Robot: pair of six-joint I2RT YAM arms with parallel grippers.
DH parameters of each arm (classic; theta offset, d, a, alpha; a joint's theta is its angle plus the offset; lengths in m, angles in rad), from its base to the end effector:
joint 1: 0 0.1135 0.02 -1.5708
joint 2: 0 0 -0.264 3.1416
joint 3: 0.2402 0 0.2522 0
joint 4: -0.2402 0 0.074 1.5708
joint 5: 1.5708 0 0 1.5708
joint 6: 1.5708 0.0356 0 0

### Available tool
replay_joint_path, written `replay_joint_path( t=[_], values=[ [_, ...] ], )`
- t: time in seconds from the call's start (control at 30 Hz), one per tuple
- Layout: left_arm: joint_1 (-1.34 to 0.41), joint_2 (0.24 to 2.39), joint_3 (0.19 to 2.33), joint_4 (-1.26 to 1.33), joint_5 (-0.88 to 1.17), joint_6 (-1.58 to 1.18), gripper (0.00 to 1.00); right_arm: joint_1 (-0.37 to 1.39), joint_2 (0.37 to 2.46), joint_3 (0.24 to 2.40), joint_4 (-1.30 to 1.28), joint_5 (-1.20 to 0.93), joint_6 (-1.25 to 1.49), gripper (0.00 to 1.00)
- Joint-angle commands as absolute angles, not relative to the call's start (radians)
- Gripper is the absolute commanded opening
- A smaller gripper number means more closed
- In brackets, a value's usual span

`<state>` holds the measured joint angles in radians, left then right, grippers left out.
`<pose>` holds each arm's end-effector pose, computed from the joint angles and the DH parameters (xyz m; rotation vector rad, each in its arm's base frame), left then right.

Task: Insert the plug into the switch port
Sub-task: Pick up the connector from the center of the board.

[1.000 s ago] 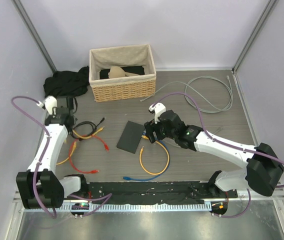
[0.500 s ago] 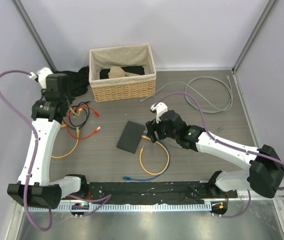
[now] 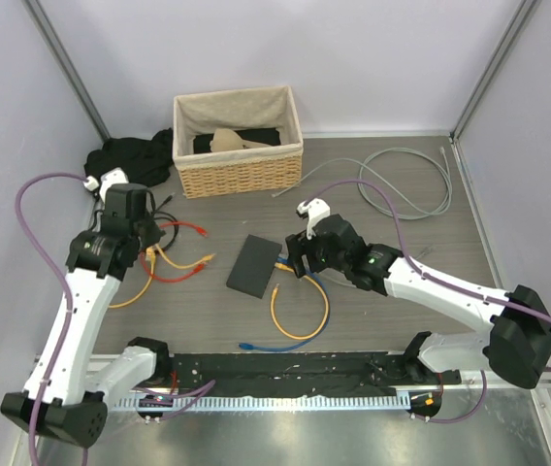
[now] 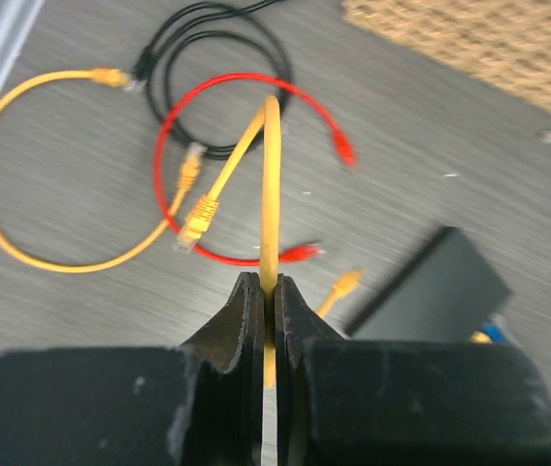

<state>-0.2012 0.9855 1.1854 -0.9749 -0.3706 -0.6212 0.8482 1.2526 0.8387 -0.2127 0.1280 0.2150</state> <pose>0.1779 -0.0231 0.3660 -0.6493 2.1869 0.0087 0.1848 0.2028 0.2566 -0.6243 2.1397 0.4535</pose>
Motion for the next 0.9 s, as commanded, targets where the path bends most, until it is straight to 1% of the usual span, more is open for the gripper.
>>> replay_joint_path(
  t=[0.0,0.13,0.23,0.33,0.53,0.77,0.87],
  values=[
    [-0.238,0.896,1.157,-0.868,-0.311,-0.730,0.01,0.845,1.200,0.864,-0.160,0.140,0.383,0.79],
    [-0.300,0.830,1.051,-0.767,-0.285,-0.836,0.01,0.844,1.181,0.831,-0.057,0.126,0.581,0.79],
    [-0.386,0.818,1.008,-0.712,-0.281,-0.879,0.01,0.844,1.190,0.816,0.021,0.124,0.730,0.79],
    [-0.452,0.819,0.986,-0.678,-0.313,-0.906,0.01,0.844,1.219,0.818,0.061,0.143,0.855,0.81],
    [-0.518,0.834,0.977,-0.615,-0.348,-0.922,0.01,0.845,1.302,0.778,0.164,0.158,1.055,0.83],
    [-0.538,0.848,0.973,-0.574,-0.347,-0.920,0.02,0.862,1.376,0.770,0.230,0.166,1.170,0.80],
    [-0.541,0.853,0.966,-0.554,-0.331,-0.919,0.02,0.865,1.400,0.769,0.250,0.187,1.206,0.75]
  ],
)
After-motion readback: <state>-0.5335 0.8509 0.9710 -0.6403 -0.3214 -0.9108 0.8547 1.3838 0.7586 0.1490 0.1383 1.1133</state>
